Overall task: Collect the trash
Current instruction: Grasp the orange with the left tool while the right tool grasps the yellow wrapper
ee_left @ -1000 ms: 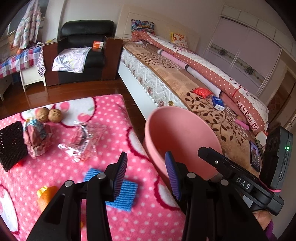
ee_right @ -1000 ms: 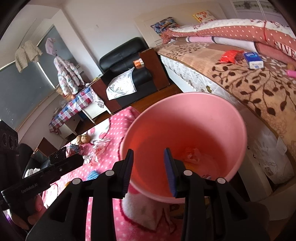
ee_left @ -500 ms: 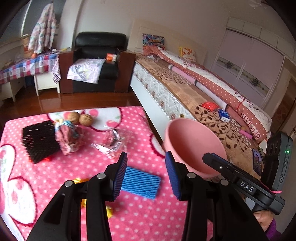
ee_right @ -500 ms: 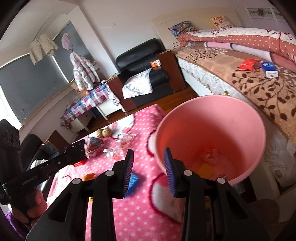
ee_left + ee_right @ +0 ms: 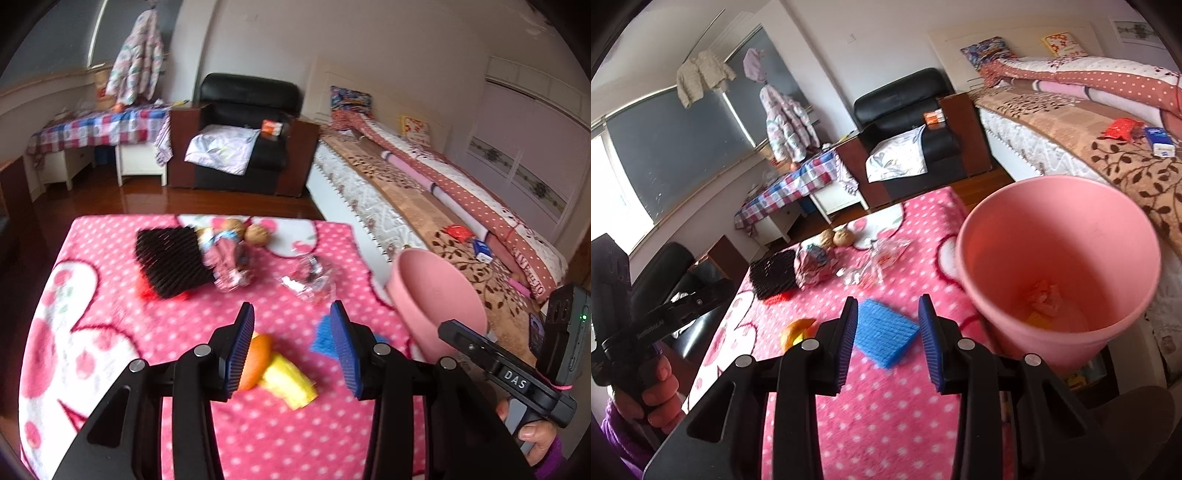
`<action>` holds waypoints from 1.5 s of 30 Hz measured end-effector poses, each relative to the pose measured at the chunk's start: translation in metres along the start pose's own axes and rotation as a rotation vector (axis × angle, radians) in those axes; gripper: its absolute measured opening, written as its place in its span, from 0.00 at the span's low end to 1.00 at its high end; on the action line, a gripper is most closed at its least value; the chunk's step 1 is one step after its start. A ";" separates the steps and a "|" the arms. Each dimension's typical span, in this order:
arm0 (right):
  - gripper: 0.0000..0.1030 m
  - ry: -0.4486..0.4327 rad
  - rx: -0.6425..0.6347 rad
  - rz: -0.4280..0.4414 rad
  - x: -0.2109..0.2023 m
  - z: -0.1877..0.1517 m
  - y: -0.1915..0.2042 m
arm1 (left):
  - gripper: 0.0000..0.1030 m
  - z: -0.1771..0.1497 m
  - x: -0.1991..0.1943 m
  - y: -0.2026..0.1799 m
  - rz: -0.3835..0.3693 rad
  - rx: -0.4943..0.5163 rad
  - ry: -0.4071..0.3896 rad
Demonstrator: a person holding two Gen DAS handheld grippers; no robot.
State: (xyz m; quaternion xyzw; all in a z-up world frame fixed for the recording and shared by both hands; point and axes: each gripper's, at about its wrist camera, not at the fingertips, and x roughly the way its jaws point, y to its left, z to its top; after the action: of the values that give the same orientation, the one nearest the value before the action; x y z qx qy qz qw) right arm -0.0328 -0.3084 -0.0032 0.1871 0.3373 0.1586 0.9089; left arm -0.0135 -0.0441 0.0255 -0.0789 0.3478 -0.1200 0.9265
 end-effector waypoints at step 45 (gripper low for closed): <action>0.45 0.295 -0.250 0.133 0.075 -0.040 0.085 | 0.17 -0.041 0.064 0.045 -0.051 -0.015 0.162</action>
State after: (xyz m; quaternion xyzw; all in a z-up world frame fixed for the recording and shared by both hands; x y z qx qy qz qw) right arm -0.0190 -0.1929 -0.0349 0.0693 0.4312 0.2844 0.8534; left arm 0.0135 -0.0210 -0.0559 -0.0849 0.4205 -0.1471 0.8913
